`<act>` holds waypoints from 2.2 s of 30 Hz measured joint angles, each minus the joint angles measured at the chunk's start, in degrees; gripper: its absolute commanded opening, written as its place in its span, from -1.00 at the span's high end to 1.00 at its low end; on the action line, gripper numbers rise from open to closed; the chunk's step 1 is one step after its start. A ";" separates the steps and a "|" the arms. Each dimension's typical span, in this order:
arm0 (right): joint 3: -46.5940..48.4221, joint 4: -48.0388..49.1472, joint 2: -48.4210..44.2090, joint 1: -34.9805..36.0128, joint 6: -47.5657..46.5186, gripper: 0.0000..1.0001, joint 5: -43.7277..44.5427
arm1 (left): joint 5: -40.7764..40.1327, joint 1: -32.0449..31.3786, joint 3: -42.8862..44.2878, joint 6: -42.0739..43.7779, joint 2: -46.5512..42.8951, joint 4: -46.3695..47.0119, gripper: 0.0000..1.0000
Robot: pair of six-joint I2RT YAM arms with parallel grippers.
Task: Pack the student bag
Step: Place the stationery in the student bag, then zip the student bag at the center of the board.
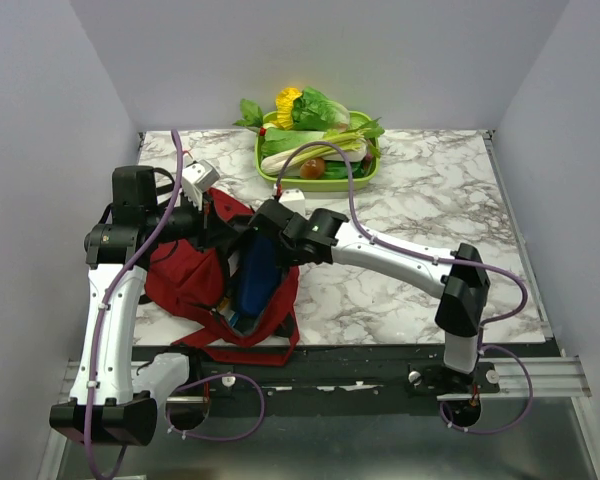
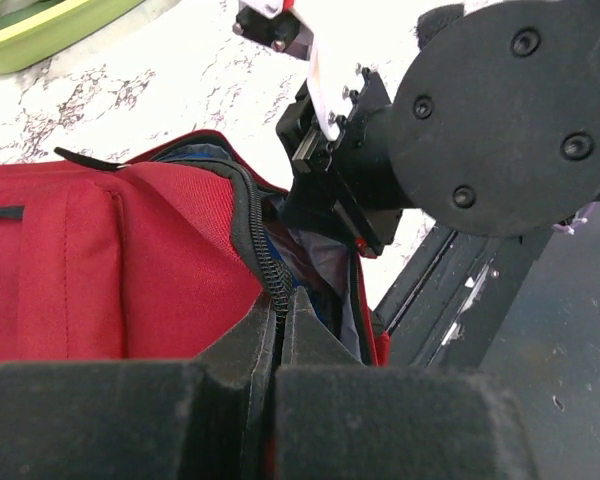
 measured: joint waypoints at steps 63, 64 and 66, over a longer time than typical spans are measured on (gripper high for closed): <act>-20.44 13.42 -29.51 -0.87 -24.94 0.10 -14.49 | 1.92 6.99 2.84 25.90 11.69 -13.38 0.25; -20.44 14.36 -28.79 -0.66 -25.94 0.06 -17.05 | 1.95 7.65 2.84 28.74 11.69 -15.15 0.25; -20.41 15.98 -26.84 -0.22 -27.96 -0.02 -21.64 | 2.01 8.79 2.84 33.53 11.69 -17.35 0.26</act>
